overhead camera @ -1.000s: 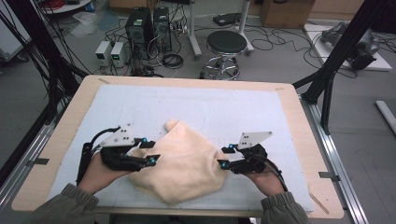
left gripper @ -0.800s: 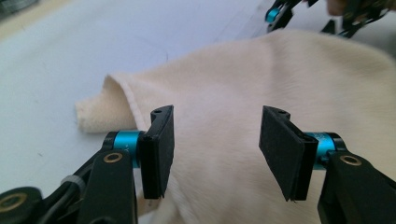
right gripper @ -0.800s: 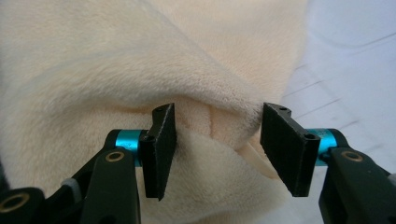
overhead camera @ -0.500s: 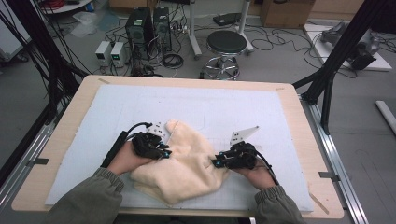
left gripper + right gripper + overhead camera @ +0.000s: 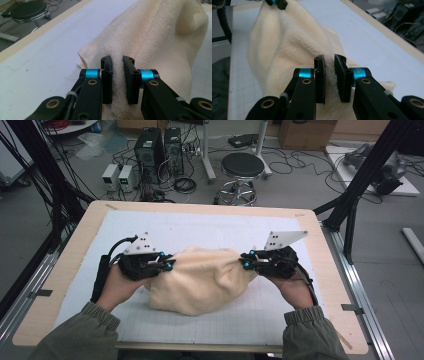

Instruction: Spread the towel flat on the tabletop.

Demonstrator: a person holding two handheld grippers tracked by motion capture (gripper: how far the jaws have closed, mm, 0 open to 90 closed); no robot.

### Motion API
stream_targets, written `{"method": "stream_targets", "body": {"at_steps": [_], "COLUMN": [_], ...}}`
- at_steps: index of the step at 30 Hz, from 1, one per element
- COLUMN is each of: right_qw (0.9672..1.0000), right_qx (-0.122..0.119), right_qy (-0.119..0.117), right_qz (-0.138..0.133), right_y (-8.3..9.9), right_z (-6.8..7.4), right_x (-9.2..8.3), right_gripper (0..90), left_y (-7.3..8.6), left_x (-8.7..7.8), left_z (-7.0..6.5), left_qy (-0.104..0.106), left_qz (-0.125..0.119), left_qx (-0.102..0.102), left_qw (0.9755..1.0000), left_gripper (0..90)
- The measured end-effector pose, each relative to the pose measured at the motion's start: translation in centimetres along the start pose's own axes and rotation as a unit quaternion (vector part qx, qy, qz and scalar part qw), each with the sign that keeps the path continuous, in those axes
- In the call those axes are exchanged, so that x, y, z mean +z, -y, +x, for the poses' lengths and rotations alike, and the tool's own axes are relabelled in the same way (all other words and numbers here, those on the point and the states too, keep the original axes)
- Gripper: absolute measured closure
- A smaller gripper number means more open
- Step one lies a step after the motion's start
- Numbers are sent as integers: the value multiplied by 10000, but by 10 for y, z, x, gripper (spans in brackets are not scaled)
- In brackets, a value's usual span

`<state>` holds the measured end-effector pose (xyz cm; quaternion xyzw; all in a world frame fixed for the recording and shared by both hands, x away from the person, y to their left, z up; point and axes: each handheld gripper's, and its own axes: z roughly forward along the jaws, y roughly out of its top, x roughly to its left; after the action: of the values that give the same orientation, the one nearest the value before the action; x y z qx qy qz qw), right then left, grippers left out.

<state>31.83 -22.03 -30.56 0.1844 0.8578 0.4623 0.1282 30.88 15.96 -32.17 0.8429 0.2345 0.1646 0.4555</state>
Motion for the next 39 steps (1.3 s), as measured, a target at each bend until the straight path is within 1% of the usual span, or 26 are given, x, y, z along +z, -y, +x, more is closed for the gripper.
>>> {"method": "stream_targets", "body": {"at_steps": [1,3,5,7,8,9,10,11,12,13,15,17,18,20,21,23,25,27,29,31,33,34,35,37,38,39], "right_qw": [10000,9994,9975,9942,9926,9906,9891,9866,9866,9870,9884,9909,9929,9951,9965,9968,9967,9957,9939,9917,9893,9890,9888,9886,9883,9882], "right_qx": [0,-69,-47,-3,64,89,138,139,139,103,214,257,254,303,413,463,597,732,855,953,1045,1037,1016,931,889,854], "right_qy": [0,-163,-415,-741,-902,-1061,-1145,-1328,-1328,-1312,-1293,-1193,-1051,-867,-666,-587,-404,-358,-365,-375,-461,-439,-457,-490,-530,-555], "right_qz": [0,287,573,782,810,854,918,935,935,921,766,567,486,361,276,281,370,450,592,782,904,959,992,1080,1120,1145], "right_y": [0,4,18,37,46,54,60,68,68,69,67,62,59,56,56,57,61,67,74,79,83,84,84,85,85,84], "right_z": [0,12,27,45,53,60,66,74,74,75,74,68,64,54,43,38,30,24,19,14,10,9,8,6,6,6], "right_x": [0,6,16,28,34,39,43,49,49,49,43,33,28,21,19,21,30,43,57,72,83,86,90,94,96,97], "right_gripper": [798,796,793,789,787,782,772,732,732,695,634,588,568,553,543,535,513,485,475,471,479,499,548,692,759,791], "left_y": [4,17,36,58,69,78,85,89,90,90,84,69,61,45,38,28,21,21,23,29,36,41,44,49,51,52], "left_x": [-3,-5,-7,-6,-7,-7,-10,-12,-16,-19,-26,-33,-34,-33,-30,-19,2,24,47,67,82,89,92,94,94,93], "left_z": [-4,-11,-17,-23,-26,-29,-32,-34,-36,-37,-37,-34,-31,-25,-20,-12,-2,5,11,17,20,21,20,19,19,18], "left_qy": [37,88,207,389,491,558,649,706,754,799,898,952,921,857,828,788,755,675,672,814,984,1045,1094,1153,1172,1151], "left_qz": [48,209,413,597,724,758,760,753,761,758,710,580,489,288,185,41,49,200,444,828,1269,1562,1669,1738,1751,1754], "left_qx": [13,45,20,-114,-182,-267,-363,-427,-445,-464,-417,-316,-279,-228,-207,-186,-166,-103,-130,-211,-248,-233,-282,-293,-279,-230], "left_qw": [10000,9997,9989,9974,9960,9952,9943,9937,9932,9928,9926,9933,9942,9956,9962,9967,9970,9975,9967,9930,9867,9819,9795,9776,9771,9775], "left_gripper": [786,786,785,784,784,783,782,780,780,777,746,695,662,627,600,584,561,538,527,526,527,528,545,635,687,732]}}
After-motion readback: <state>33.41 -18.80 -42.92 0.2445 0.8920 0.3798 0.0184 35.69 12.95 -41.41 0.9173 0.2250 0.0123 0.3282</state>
